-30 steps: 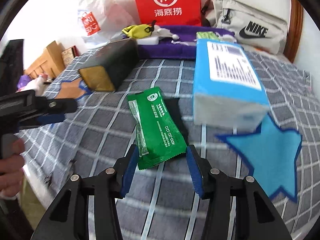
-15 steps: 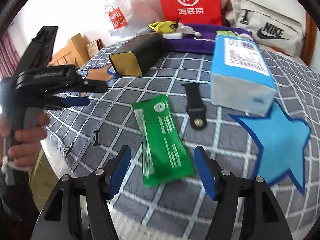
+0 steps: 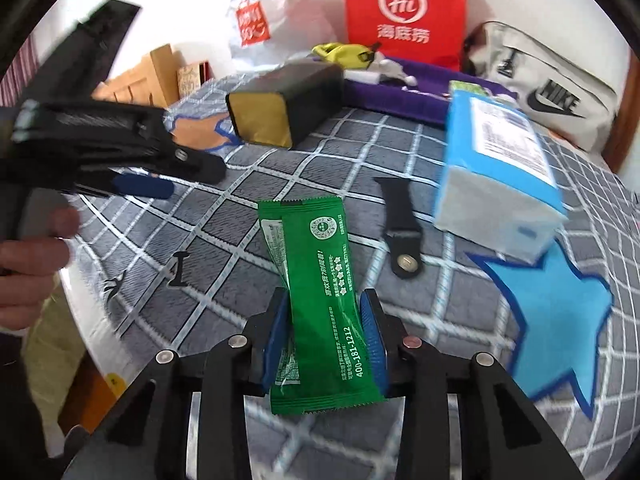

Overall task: Organize soft objects
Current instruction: 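Move the right tool to the long green wipe packet and grasp it, then grasp the black watch strap with the left tool while the right tool holds the green packet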

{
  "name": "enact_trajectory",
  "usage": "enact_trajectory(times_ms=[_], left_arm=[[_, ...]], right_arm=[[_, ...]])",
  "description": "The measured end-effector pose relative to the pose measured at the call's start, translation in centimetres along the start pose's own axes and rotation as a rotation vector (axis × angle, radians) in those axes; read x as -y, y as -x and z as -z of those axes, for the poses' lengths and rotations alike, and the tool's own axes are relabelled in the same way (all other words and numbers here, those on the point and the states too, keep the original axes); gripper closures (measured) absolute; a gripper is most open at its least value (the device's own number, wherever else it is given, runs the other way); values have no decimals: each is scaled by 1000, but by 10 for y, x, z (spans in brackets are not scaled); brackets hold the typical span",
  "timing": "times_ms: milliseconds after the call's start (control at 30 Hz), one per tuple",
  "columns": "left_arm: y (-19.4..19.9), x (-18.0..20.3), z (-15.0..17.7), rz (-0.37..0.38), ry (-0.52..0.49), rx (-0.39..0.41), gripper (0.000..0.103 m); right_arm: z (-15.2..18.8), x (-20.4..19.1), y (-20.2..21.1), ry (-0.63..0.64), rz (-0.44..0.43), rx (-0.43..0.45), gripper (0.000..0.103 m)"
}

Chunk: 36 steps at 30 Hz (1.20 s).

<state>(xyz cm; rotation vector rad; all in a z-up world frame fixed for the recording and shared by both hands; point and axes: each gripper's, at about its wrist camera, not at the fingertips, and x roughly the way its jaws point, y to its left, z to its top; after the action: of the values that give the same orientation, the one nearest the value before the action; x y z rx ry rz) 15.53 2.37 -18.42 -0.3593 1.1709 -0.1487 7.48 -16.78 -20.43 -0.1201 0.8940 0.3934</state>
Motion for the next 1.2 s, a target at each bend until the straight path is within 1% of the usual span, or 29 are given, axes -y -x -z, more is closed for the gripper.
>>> enact_trajectory(times_ms=[133,267,333,467,633,700,767,833,867,933,1067,1133,1200], left_arm=[[-12,25,0,-8,-52,-7,25],[-20,52,-1,-17,-123,-4,25],[-29,67,-1,-32,-163,-11,25],[-43,95,2,-83,-244,-7,25],[-53,119,-1,-65,-277,-22,25],[-59,130,-2,-93,-300,-22,22],[-65,139,0,-141,-321,-14,21],[-72,149,3,-215,-376,2,20],[-73,152,5,-229,-384,9,19],[-70,149,5,-215,-383,11,19],[-58,123,1,-238,-336,7,19],[-53,112,1,-226,-333,0,20],[-49,109,0,-207,-332,-8,22]], right_arm=[[11,16,24,-38,20,32,67],[20,46,38,-102,51,33,67],[24,59,42,-125,65,22,67],[33,83,53,-164,136,31,67],[44,106,57,-213,183,22,66],[47,112,55,-234,181,16,66],[49,118,54,-256,177,10,66],[52,121,54,-265,172,7,66],[52,122,54,-272,168,9,66],[52,123,53,-273,161,10,66],[51,120,53,-261,157,15,66],[52,119,54,-262,150,17,66],[53,119,52,-260,143,16,66]])
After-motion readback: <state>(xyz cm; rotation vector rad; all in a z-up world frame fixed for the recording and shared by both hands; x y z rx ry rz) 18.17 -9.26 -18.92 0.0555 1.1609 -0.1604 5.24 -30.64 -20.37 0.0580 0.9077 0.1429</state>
